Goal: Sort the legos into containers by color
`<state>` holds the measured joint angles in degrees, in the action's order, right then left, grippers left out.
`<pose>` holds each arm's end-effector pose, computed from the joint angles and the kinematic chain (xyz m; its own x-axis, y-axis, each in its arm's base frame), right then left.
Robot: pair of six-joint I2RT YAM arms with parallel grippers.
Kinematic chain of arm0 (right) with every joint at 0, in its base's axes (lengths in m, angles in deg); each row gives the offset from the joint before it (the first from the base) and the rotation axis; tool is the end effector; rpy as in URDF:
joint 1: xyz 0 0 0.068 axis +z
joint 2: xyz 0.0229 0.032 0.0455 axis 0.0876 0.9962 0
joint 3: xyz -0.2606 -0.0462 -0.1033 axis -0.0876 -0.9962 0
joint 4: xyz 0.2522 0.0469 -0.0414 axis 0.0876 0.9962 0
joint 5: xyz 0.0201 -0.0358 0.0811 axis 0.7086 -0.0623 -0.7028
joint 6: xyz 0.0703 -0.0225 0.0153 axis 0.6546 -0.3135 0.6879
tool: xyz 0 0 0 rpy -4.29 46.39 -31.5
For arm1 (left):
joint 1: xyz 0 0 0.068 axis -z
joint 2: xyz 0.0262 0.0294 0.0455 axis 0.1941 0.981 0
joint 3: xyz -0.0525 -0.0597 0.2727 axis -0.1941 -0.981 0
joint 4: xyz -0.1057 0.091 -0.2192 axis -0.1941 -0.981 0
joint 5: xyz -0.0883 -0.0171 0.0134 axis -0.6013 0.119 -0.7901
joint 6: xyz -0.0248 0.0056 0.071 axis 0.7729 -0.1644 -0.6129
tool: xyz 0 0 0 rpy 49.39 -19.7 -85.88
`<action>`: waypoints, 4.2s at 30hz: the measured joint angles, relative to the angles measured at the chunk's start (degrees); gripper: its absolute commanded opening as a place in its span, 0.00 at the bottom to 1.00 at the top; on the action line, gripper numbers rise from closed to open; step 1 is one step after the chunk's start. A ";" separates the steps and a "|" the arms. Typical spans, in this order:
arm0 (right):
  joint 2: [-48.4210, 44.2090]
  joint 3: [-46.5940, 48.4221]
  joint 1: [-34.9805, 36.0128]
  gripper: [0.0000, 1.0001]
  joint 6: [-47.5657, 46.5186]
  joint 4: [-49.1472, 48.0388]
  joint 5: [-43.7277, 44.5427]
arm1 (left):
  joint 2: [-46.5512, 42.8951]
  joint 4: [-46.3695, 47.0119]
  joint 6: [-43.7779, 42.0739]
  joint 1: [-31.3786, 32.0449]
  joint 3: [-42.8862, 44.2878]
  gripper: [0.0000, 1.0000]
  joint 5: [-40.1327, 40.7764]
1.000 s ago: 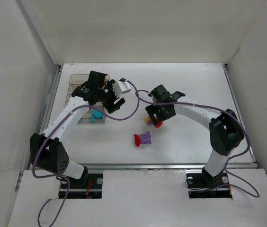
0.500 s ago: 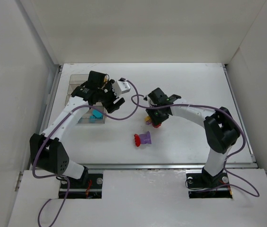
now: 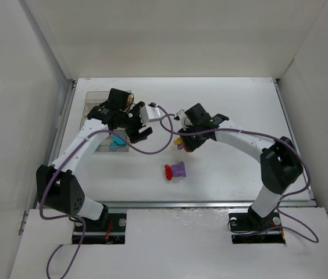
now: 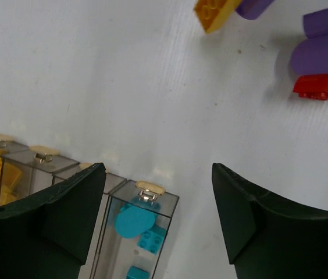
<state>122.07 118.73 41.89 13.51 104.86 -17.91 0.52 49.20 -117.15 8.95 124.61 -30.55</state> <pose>0.2982 0.2278 0.2069 -0.6549 -0.6006 -0.4587 -0.6791 0.7340 0.0086 0.2934 -0.1414 0.3183 0.0915 0.6931 -0.7150 0.9081 0.2365 0.3455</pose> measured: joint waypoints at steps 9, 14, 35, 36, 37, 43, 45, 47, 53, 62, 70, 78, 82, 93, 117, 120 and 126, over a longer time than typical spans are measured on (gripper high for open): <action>-9.86 6.32 0.09 0.00 -8.33 0.09 -5.20 | 2.73 -9.84 -15.39 0.04 9.22 0.87 -13.38; -11.67 8.66 0.24 0.00 -11.91 0.31 -8.90 | 5.95 -10.27 -19.82 1.62 16.81 0.88 -17.97; -16.33 8.57 2.01 0.00 -16.06 -0.55 -11.85 | 13.14 -14.67 -25.29 7.10 23.23 0.46 -23.54; -16.33 8.57 2.01 0.00 -16.06 -0.61 -11.78 | 13.22 -14.86 -25.35 7.10 23.43 0.45 -23.52; -16.33 8.57 2.01 0.00 -16.09 -0.68 -11.76 | 13.22 -15.08 -25.35 7.10 23.47 0.45 -23.47; -16.33 8.57 2.14 0.00 -16.20 -0.70 -11.54 | 13.33 -17.14 -26.62 7.13 24.11 0.24 -23.12; -16.33 8.55 2.12 0.00 -16.28 -0.68 -11.50 | 13.33 -17.68 -26.86 7.13 24.20 0.11 -23.08; -16.31 8.55 2.16 0.00 -16.31 -0.70 -11.61 | 13.33 -17.79 -27.15 7.13 24.20 0.00 -23.10; -16.00 7.98 2.43 0.00 -15.96 -1.90 -10.84 | 13.33 -17.90 -27.41 6.54 24.17 0.00 -22.82; -14.40 3.85 2.01 0.00 -13.11 -9.60 -11.15 | 13.33 -18.86 -27.98 4.94 23.63 0.00 -19.91; -11.06 -0.24 0.22 0.00 -10.84 -8.09 -6.69 | 13.31 -18.69 -26.77 3.37 22.36 0.00 -17.49; -9.20 -1.95 -1.16 0.00 -9.03 -5.09 -3.69 | 12.61 -17.57 -24.02 2.49 20.50 0.00 -16.68; -9.20 -1.99 -1.18 0.00 -7.63 -5.25 -3.30 | 9.88 -13.14 -18.62 0.17 14.78 0.00 -16.70; -9.03 -1.64 -2.34 0.00 -4.33 -7.52 -3.54 | 5.77 20.68 13.44 -13.60 1.42 0.00 -1.40; -2.19 7.67 -2.34 0.00 -3.91 -7.80 -4.96 | 35.78 46.14 27.54 -25.42 15.34 0.00 18.16; -1.31 8.46 -2.34 0.00 -3.74 -7.08 -4.87 | 37.00 47.15 27.54 -25.42 16.61 0.00 18.43; -0.90 10.16 -2.34 0.00 -3.43 -6.03 -4.39 | 39.26 47.80 26.86 -25.40 16.68 0.14 18.78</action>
<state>121.17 128.90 39.55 10.07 98.83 -22.30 39.78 97.00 -90.29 -16.45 141.29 -11.78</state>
